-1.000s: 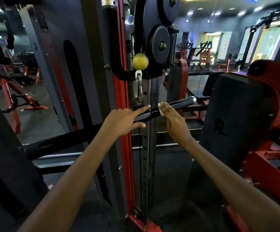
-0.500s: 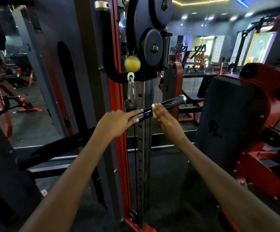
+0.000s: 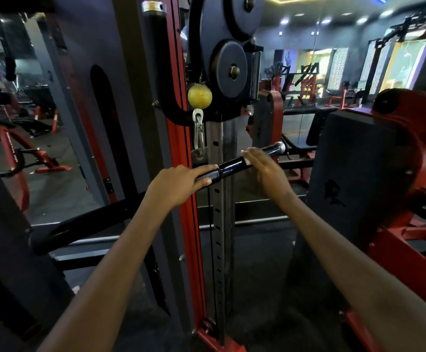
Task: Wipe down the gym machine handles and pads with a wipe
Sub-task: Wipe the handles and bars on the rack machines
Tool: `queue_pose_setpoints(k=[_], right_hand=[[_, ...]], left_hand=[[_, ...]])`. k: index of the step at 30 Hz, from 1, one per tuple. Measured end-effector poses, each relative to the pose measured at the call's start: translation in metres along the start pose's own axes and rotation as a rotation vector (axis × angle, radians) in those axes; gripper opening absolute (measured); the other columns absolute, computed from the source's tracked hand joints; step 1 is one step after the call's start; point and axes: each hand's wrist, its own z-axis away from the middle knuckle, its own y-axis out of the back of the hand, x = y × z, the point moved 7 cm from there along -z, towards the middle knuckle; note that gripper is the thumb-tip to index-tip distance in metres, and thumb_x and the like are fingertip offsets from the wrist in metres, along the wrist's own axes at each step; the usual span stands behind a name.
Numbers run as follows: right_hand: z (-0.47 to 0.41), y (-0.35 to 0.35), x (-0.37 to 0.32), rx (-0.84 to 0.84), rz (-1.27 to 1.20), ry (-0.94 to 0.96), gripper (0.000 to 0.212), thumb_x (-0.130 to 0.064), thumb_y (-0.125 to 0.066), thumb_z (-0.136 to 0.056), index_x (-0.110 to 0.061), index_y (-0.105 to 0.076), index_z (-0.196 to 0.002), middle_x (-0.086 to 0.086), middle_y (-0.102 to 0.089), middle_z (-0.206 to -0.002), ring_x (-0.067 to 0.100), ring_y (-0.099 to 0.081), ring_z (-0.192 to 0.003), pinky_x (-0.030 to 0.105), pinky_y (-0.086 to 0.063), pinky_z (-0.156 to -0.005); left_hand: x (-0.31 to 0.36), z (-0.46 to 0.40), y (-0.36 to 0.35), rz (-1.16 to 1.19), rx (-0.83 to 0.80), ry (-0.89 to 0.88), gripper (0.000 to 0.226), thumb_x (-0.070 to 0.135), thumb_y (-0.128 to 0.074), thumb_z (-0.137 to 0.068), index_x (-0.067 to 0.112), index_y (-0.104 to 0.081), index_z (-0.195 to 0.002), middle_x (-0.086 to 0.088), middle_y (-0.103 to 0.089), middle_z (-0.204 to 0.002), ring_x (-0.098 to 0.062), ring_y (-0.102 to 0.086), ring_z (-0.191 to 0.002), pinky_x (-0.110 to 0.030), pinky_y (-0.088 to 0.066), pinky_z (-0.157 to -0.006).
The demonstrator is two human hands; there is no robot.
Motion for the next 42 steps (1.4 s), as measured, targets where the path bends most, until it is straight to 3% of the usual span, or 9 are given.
queue_pose_setpoints(k=[9,13,16,19,22,25,31,36,42], right_hand=[[0.007,0.001,0.083,0.07,-0.082,-0.516,0.057,0.011,-0.052,-0.086,-0.004,-0.039,-0.14,0.015,-0.036,-0.147,0.03,-0.043,-0.13,0.039,-0.037,-0.109],[0.043,-0.023,0.022,0.077,-0.242,-0.36,0.086,0.022,-0.037,-0.084,-0.023,-0.008,-0.151,-0.006,-0.001,-0.157,0.024,-0.028,-0.141,0.043,-0.028,-0.114],[0.059,-0.027,-0.01,0.045,-0.357,-0.32,0.075,0.018,-0.039,-0.088,-0.017,-0.018,-0.15,-0.004,-0.015,-0.155,0.013,-0.024,-0.141,0.029,-0.021,-0.116],[0.068,-0.023,0.026,0.235,-0.64,-0.887,0.032,0.001,-0.043,-0.096,-0.003,-0.057,-0.124,0.0,-0.06,-0.11,0.015,-0.055,-0.103,0.025,-0.045,-0.095],[0.059,-0.023,0.064,0.268,-1.055,-1.382,0.03,-0.004,-0.042,-0.098,0.005,-0.052,-0.124,0.015,-0.06,-0.099,0.021,-0.055,-0.082,0.031,-0.05,-0.084],[0.025,0.004,0.078,0.507,-1.498,-1.375,0.036,0.004,-0.041,-0.096,0.002,-0.046,-0.131,0.016,-0.059,-0.094,0.022,-0.06,-0.075,0.036,-0.054,-0.079],[0.013,0.001,0.009,0.189,-1.566,-1.286,0.032,0.017,-0.025,-0.091,0.001,-0.052,-0.089,0.024,-0.057,-0.098,0.02,-0.052,-0.071,0.046,-0.045,-0.1],[0.013,0.015,0.001,0.092,-1.602,-1.333,0.029,0.012,-0.026,-0.096,0.001,-0.053,-0.097,0.028,-0.051,-0.122,0.032,-0.05,-0.123,0.032,-0.029,-0.113],[0.014,0.023,0.069,0.384,-1.504,-1.396,0.016,-0.008,-0.043,-0.098,-0.004,-0.055,-0.109,0.008,-0.059,-0.088,0.019,-0.061,-0.074,0.027,-0.054,-0.046]], left_hand=[[-0.001,-0.001,0.001,-0.04,-0.014,-0.02,0.048,0.053,-0.025,-0.101,0.05,-0.018,-0.148,0.004,-0.04,-0.072,-0.013,-0.047,-0.071,-0.027,-0.041,-0.067],[0.001,-0.002,0.001,-0.033,-0.039,-0.037,0.048,0.053,-0.026,-0.101,0.049,-0.019,-0.148,0.004,-0.042,-0.07,-0.013,-0.048,-0.071,-0.028,-0.042,-0.068],[0.0,-0.002,-0.001,-0.037,-0.041,-0.023,0.048,0.054,-0.024,-0.1,0.051,-0.018,-0.148,-0.001,-0.049,-0.08,-0.018,-0.056,-0.078,-0.028,-0.042,-0.069],[0.001,-0.001,-0.003,-0.018,-0.034,-0.01,0.048,0.054,-0.024,-0.1,0.052,-0.016,-0.147,-0.001,-0.048,-0.082,-0.022,-0.061,-0.087,-0.029,-0.042,-0.07],[0.005,0.0,-0.004,0.02,-0.028,-0.008,0.048,0.053,-0.024,-0.1,0.051,-0.016,-0.148,0.001,-0.043,-0.076,-0.024,-0.062,-0.089,-0.033,-0.047,-0.077],[0.007,-0.001,-0.005,0.03,-0.029,-0.008,0.049,0.052,-0.024,-0.101,0.05,-0.014,-0.148,-0.001,-0.045,-0.081,-0.02,-0.058,-0.084,-0.031,-0.045,-0.075],[0.01,-0.002,-0.009,0.045,-0.012,-0.007,0.05,0.052,-0.023,-0.1,0.05,-0.011,-0.149,-0.001,-0.044,-0.084,-0.023,-0.059,-0.087,-0.033,-0.047,-0.076],[0.01,-0.003,-0.009,0.071,-0.006,-0.01,0.051,0.052,-0.024,-0.1,0.049,-0.012,-0.149,-0.002,-0.045,-0.088,-0.025,-0.06,-0.091,-0.034,-0.047,-0.079],[0.013,-0.002,-0.005,0.085,-0.007,-0.041,0.051,0.049,-0.026,-0.101,0.047,-0.013,-0.15,-0.001,-0.045,-0.091,-0.018,-0.056,-0.087,-0.029,-0.045,-0.078]])
